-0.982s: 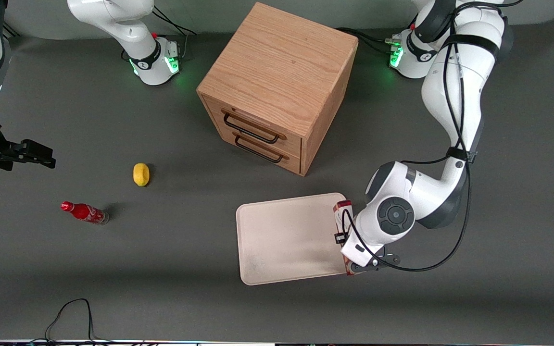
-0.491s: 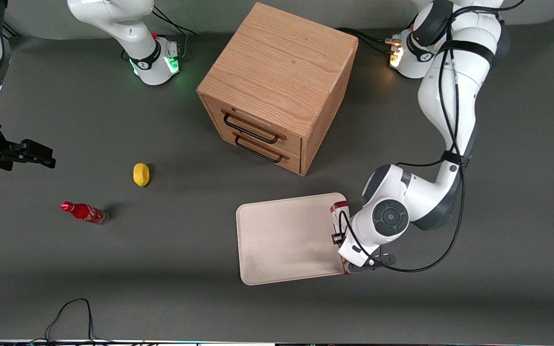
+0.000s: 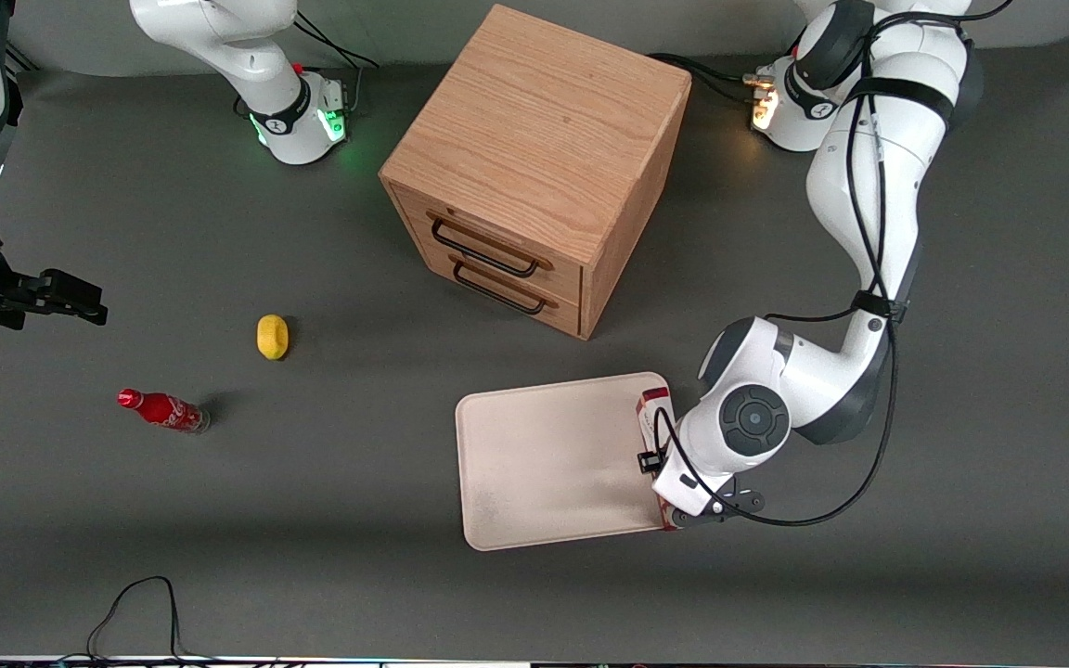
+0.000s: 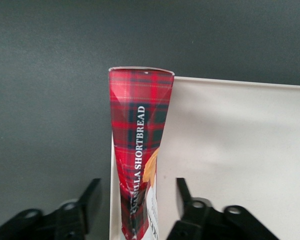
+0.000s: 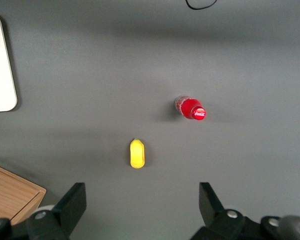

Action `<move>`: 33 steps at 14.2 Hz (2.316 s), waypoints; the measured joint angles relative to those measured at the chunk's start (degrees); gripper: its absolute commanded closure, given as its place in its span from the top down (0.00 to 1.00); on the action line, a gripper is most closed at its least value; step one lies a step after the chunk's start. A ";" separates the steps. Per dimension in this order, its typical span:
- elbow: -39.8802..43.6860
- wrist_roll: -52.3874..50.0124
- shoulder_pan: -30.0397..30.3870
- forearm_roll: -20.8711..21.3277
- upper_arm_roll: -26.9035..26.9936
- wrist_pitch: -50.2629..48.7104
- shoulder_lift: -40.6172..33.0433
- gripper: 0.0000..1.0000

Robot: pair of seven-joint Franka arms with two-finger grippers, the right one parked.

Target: Place red cookie box on tray

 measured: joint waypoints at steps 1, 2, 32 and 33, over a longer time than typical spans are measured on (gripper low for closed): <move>0.03 0.00 0.00 0.00 0.00 0.00 0.00 1.00; 0.05 -0.01 0.00 0.00 0.00 0.00 0.00 1.00; -24.20 28.81 27.21 -4.33 0.13 -23.82 -41.28 1.00; -24.37 28.57 27.40 -4.33 0.13 -24.45 -41.94 1.00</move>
